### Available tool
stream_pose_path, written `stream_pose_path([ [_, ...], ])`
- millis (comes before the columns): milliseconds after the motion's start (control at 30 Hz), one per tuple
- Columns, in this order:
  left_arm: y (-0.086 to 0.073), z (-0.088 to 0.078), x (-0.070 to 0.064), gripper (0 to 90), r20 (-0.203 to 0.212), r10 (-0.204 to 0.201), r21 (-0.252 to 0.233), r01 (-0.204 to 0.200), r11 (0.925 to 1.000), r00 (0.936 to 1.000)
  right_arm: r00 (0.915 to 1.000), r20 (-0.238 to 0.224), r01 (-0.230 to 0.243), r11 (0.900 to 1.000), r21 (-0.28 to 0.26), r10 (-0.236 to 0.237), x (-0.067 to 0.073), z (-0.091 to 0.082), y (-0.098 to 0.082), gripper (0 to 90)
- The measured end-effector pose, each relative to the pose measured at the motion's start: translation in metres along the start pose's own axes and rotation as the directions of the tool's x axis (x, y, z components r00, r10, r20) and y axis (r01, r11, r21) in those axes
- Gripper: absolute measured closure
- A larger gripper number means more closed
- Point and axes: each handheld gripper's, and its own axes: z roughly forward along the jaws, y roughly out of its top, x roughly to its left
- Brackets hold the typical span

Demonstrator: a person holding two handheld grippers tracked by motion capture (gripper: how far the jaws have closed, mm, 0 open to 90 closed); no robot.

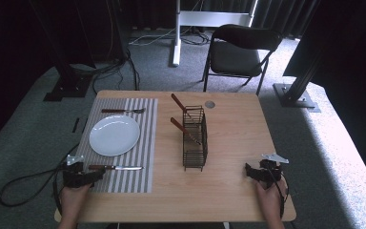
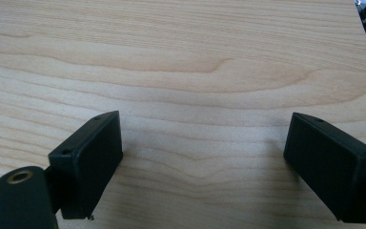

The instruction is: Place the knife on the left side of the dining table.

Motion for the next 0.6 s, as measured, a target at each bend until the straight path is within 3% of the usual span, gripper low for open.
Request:
stream_pose_path([
  [233, -0.015, -0.002, -0.010, 0.0, -0.046, 0.044, -0.005, -0.044, 0.9990, 0.9980, 1.0000, 0.000, 0.000, 1.000, 0.000, 0.000, 0.000, 0.000, 0.000, 12.1],
  [333, -0.020, -0.004, -0.015, 0.0, -0.056, 0.088, 0.001, -0.088, 0.9961, 0.9946, 1.0000, 0.000, 0.000, 1.000, 0.000, 0.000, 0.000, 0.000, 0.000, 12.1],
  [600, -0.029, -0.006, -0.015, 0.0, -0.107, 0.107, 0.017, -0.106, 0.9943, 0.9886, 1.0000, 0.000, 0.000, 1.000, 0.000, 0.000, 0.000, 0.000, 0.000, 12.1],
])
